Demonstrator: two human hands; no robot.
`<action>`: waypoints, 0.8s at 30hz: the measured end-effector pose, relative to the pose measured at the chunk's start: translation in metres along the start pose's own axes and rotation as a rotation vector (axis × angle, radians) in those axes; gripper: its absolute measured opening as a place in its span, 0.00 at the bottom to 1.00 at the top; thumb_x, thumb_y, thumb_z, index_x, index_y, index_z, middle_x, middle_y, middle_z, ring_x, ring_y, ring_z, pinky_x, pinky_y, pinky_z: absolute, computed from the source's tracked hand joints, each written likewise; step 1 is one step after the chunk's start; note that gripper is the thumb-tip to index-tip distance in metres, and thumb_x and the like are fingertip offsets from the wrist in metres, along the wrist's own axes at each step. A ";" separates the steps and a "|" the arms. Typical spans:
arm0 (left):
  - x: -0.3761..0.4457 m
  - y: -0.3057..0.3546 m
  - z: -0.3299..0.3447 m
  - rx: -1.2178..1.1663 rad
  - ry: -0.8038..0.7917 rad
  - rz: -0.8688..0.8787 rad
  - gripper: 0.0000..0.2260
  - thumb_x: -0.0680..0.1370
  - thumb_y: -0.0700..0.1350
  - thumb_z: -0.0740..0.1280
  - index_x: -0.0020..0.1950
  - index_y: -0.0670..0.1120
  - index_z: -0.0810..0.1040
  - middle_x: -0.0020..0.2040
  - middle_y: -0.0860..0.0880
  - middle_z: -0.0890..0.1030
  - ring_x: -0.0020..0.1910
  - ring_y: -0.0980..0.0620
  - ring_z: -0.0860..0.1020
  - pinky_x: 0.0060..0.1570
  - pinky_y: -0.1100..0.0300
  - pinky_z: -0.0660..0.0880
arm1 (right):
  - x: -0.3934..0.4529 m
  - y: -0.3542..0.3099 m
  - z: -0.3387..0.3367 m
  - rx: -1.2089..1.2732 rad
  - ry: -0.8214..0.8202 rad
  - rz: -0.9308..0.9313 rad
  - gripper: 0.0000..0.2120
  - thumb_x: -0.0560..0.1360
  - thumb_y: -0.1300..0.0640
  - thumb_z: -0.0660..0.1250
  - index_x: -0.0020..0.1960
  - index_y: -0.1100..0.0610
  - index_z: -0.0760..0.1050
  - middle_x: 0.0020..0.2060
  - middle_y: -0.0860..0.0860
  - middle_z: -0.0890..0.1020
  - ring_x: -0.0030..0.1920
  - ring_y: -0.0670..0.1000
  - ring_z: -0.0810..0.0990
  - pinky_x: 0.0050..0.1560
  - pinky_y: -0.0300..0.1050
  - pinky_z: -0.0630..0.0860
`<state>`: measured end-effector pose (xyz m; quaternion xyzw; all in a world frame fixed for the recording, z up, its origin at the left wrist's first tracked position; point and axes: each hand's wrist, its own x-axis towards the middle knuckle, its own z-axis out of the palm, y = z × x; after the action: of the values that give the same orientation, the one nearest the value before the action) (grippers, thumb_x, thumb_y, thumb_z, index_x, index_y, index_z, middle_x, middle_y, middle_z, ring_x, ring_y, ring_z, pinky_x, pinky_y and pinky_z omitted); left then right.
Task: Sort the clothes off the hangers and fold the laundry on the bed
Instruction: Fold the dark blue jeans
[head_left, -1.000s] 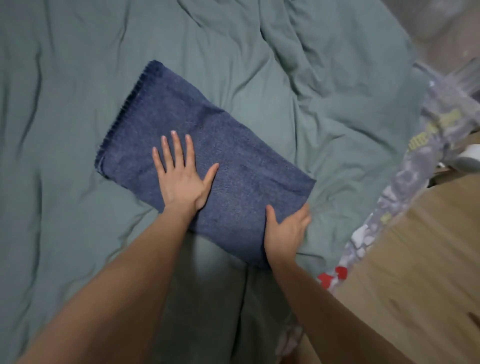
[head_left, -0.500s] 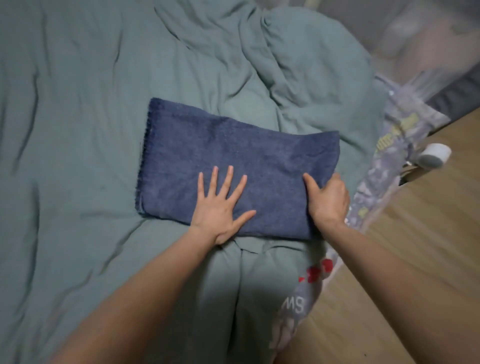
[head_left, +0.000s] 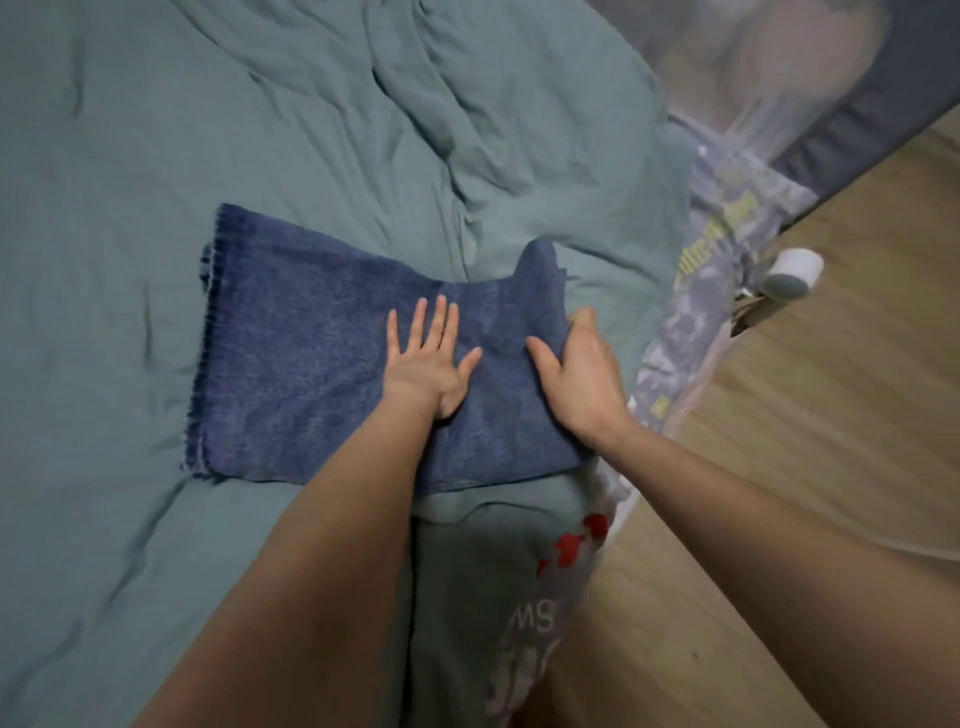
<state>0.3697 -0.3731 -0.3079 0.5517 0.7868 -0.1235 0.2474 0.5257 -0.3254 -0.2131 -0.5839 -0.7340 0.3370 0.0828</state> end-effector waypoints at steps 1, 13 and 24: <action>0.002 0.000 -0.007 -0.032 -0.051 0.009 0.30 0.81 0.61 0.40 0.78 0.48 0.35 0.78 0.52 0.34 0.76 0.50 0.32 0.70 0.43 0.27 | 0.004 -0.004 -0.004 0.088 -0.020 -0.014 0.14 0.78 0.53 0.65 0.51 0.59 0.63 0.42 0.53 0.77 0.46 0.60 0.76 0.40 0.45 0.62; -0.103 -0.177 -0.035 -1.176 0.355 -0.730 0.38 0.76 0.71 0.49 0.67 0.43 0.74 0.67 0.39 0.74 0.66 0.41 0.72 0.70 0.47 0.64 | -0.034 -0.126 0.035 0.718 -0.334 0.059 0.41 0.63 0.55 0.71 0.74 0.50 0.61 0.64 0.48 0.76 0.61 0.47 0.77 0.65 0.50 0.73; -0.147 -0.196 -0.032 -1.962 0.078 -0.484 0.38 0.77 0.70 0.40 0.60 0.45 0.78 0.50 0.50 0.85 0.46 0.52 0.84 0.49 0.56 0.77 | -0.052 -0.195 0.171 0.364 -0.555 -0.137 0.39 0.78 0.58 0.63 0.78 0.58 0.41 0.77 0.49 0.36 0.75 0.50 0.59 0.63 0.28 0.52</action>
<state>0.2193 -0.5473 -0.2194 -0.0660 0.6394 0.5491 0.5341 0.2976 -0.4585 -0.2133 -0.3947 -0.6938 0.6023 0.0053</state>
